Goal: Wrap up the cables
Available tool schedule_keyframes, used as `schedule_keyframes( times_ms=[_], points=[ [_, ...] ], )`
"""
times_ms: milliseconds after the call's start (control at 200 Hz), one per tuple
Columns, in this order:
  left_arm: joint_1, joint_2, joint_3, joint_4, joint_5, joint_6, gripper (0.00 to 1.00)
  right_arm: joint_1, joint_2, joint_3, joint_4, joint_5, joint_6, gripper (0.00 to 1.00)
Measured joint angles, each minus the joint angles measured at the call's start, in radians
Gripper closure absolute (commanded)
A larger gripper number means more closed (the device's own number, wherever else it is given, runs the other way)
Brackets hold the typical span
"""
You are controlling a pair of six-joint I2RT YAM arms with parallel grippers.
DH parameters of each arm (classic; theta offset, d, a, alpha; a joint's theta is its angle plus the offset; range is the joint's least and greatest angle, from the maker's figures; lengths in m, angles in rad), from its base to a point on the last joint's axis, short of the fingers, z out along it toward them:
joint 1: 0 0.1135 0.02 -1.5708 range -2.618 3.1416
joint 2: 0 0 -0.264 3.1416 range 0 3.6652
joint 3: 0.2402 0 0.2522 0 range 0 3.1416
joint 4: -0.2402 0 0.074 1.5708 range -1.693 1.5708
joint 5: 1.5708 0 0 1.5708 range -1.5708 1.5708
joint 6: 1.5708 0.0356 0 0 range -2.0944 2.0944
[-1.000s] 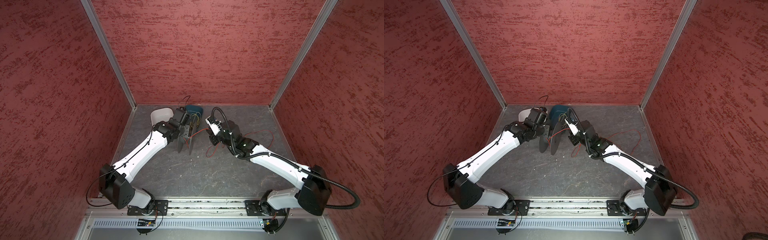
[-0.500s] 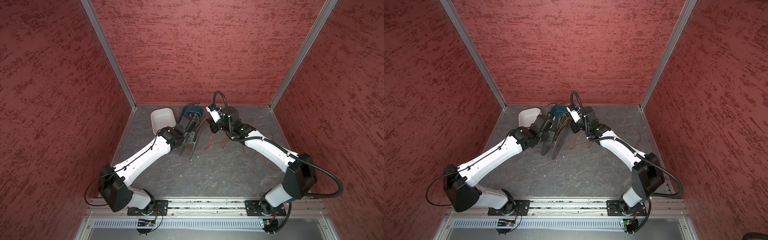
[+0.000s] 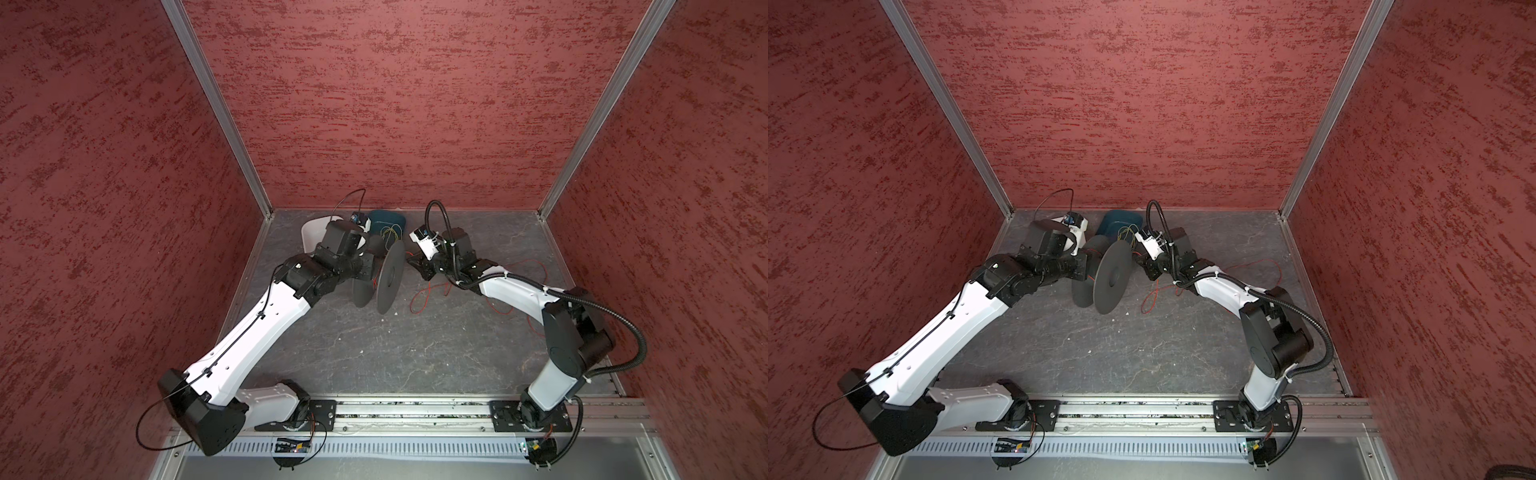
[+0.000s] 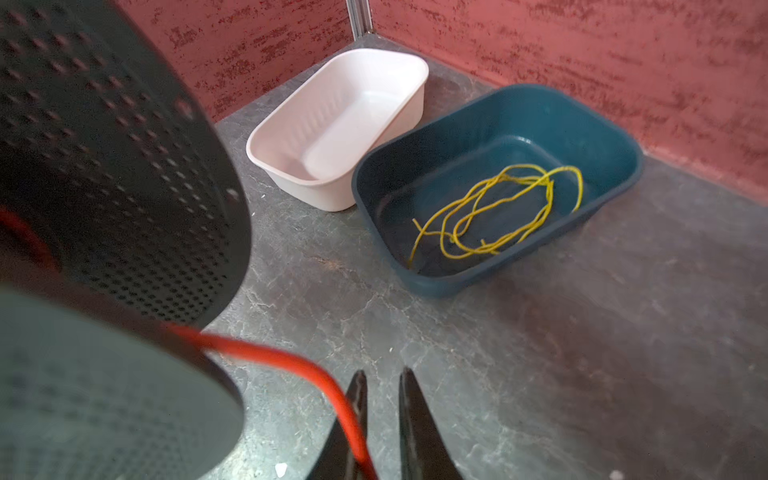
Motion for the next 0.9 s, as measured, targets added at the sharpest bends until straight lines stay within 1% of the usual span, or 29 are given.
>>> schedule_keyframes(
  times_ms=[85, 220, 386, 466, 521, 681, 777, 842, 897],
  points=[
    [0.051, -0.022, 0.011, -0.015, 0.044, -0.016, 1.00, -0.007, -0.018, -0.057, 0.034, -0.021, 0.037, 0.66],
    [0.119, -0.037, 0.039, -0.024, 0.108, -0.037, 1.00, -0.008, -0.072, -0.114, 0.068, -0.049, 0.065, 0.65],
    [0.143, -0.037, 0.055, -0.026, 0.154, -0.050, 1.00, -0.008, -0.142, -0.152, 0.113, -0.061, 0.083, 0.65],
    [0.149, -0.035, 0.055, -0.027, 0.174, -0.054, 1.00, -0.008, -0.157, -0.167, 0.134, -0.063, 0.088, 0.60],
    [0.155, -0.035, 0.055, -0.030, 0.184, -0.061, 1.00, -0.008, -0.157, -0.173, 0.143, -0.063, 0.094, 0.60],
    [0.161, -0.035, 0.059, -0.037, 0.203, -0.069, 1.00, -0.008, -0.145, -0.185, 0.153, -0.061, 0.114, 0.62],
    [0.166, -0.034, 0.066, -0.040, 0.212, -0.070, 1.00, -0.008, -0.132, -0.194, 0.171, -0.063, 0.126, 0.67],
    [0.175, -0.034, 0.068, -0.041, 0.220, -0.074, 1.00, -0.008, -0.124, -0.214, 0.193, -0.071, 0.140, 0.74],
    [0.184, -0.032, 0.070, -0.042, 0.228, -0.077, 1.00, -0.008, -0.117, -0.238, 0.220, -0.079, 0.161, 0.76]
  ],
)
